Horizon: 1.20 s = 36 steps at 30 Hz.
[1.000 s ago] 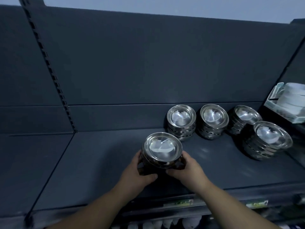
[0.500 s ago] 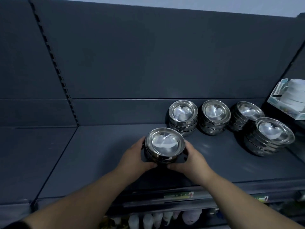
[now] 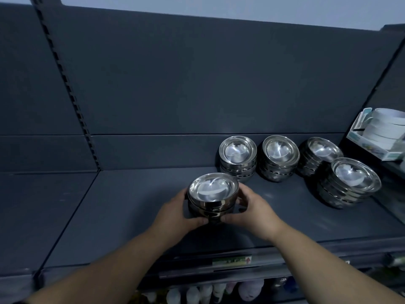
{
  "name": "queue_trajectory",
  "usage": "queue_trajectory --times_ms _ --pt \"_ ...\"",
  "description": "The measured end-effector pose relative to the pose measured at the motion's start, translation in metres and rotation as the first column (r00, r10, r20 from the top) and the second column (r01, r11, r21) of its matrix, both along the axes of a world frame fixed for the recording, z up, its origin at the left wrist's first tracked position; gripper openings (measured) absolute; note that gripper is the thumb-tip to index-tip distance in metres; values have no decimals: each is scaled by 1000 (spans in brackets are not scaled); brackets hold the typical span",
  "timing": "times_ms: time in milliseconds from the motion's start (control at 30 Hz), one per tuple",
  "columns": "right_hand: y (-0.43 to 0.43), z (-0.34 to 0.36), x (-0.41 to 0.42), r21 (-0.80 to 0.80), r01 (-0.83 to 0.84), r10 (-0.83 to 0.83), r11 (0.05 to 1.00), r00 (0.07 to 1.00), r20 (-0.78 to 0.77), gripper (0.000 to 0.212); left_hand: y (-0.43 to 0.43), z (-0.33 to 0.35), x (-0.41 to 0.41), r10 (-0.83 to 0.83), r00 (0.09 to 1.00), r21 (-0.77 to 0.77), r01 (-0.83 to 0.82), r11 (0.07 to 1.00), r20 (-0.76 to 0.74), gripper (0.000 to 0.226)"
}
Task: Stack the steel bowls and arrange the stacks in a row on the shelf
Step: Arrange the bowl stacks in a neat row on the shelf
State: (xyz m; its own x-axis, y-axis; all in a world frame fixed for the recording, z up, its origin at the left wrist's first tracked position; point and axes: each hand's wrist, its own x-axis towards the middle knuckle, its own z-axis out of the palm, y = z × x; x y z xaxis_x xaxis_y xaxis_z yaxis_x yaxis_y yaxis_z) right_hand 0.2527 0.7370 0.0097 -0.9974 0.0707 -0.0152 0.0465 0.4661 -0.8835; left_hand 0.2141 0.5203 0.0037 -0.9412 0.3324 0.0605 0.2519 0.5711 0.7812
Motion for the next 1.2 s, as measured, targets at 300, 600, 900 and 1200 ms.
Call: queue_trajectory --times_ms 300,600,900,1200 --pt "0 -7 6 64 42 -41 997 999 -18 108 0 -5 -2 8 996 90 -16 996 85 107" --pt "-5 -7 7 -55 23 -27 998 996 -81 91 2 -5 -5 24 997 124 -32 992 68 116" --pt "1 -13 4 -13 59 -60 998 993 -97 91 2 -8 -5 -7 999 142 -1 990 51 112" --pt "0 -25 5 4 102 -101 995 991 -87 83 4 -3 -1 -6 999 115 1 993 42 109"
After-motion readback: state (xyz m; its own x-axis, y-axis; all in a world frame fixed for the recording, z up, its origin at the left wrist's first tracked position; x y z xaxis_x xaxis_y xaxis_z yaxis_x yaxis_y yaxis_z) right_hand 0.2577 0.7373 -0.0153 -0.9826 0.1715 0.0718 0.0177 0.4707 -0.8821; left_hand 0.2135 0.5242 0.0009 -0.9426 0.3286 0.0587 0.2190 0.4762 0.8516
